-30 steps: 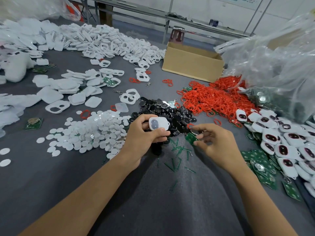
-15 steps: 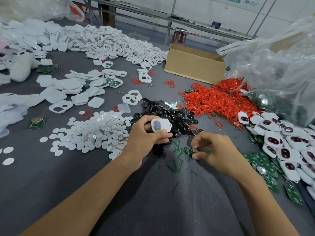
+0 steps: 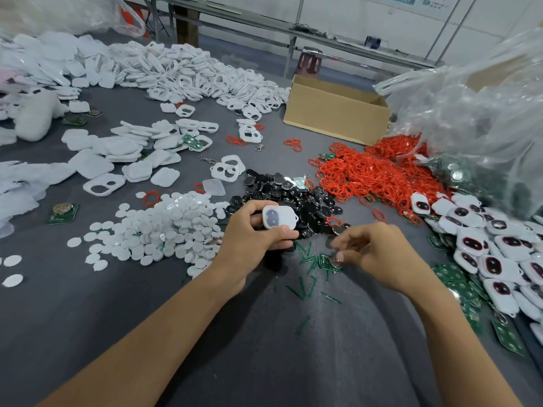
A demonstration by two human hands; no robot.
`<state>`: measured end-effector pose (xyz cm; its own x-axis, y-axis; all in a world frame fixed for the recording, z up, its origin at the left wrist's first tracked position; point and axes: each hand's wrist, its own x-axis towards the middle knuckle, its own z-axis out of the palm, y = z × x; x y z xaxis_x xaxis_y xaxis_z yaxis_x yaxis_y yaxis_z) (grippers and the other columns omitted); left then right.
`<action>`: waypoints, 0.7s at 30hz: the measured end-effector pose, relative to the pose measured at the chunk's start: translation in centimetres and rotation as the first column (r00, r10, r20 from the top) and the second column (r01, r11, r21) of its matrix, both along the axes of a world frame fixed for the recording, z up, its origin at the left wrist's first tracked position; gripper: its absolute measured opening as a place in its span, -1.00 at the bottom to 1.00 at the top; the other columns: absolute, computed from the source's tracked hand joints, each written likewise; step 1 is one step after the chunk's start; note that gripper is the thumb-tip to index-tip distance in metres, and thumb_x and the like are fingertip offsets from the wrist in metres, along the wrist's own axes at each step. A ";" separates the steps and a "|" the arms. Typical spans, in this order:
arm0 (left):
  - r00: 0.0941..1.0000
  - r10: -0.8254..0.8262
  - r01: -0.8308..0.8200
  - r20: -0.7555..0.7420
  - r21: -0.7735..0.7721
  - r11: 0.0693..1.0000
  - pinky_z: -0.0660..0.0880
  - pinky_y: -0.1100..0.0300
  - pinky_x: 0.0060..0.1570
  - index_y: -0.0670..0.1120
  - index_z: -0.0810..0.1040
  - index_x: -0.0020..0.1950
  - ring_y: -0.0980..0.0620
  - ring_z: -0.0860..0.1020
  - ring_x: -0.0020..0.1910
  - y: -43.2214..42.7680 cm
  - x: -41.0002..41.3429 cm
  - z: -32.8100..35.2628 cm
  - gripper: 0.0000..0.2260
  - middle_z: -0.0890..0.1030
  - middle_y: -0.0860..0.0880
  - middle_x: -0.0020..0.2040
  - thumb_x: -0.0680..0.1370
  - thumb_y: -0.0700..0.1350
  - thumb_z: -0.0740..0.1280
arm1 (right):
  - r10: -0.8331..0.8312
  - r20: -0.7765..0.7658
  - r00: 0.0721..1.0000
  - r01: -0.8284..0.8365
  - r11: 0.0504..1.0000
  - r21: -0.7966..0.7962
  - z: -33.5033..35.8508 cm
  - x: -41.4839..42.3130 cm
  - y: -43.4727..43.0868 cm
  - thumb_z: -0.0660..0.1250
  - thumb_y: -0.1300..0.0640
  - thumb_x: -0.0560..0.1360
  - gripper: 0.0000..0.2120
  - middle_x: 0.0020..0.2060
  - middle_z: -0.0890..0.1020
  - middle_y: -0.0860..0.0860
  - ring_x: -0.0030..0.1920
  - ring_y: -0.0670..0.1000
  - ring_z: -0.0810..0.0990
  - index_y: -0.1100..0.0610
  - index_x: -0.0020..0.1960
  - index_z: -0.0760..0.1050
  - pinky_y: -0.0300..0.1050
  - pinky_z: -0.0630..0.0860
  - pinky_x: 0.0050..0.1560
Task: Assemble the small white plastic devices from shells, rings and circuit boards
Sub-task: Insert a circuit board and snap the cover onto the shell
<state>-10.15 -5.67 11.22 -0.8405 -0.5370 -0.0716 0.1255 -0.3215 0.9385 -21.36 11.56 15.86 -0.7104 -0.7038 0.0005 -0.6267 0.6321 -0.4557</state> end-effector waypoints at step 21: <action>1.000 -0.007 0.007 -0.012 0.003 1.000 0.64 0.20 -0.21 -0.19 0.49 0.16 -0.11 0.71 -0.17 -0.1 0.0 -0.1 -0.68 0.66 -0.21 -0.02 0.46 -0.43 0.41 | 0.072 -0.057 0.996 -0.066 0.992 0.104 0.1 0.7 0.8 0.54 -0.08 0.30 -0.82 -0.40 0.65 -0.09 -0.36 -0.19 0.58 0.01 -0.29 0.66 -0.15 0.55 -0.18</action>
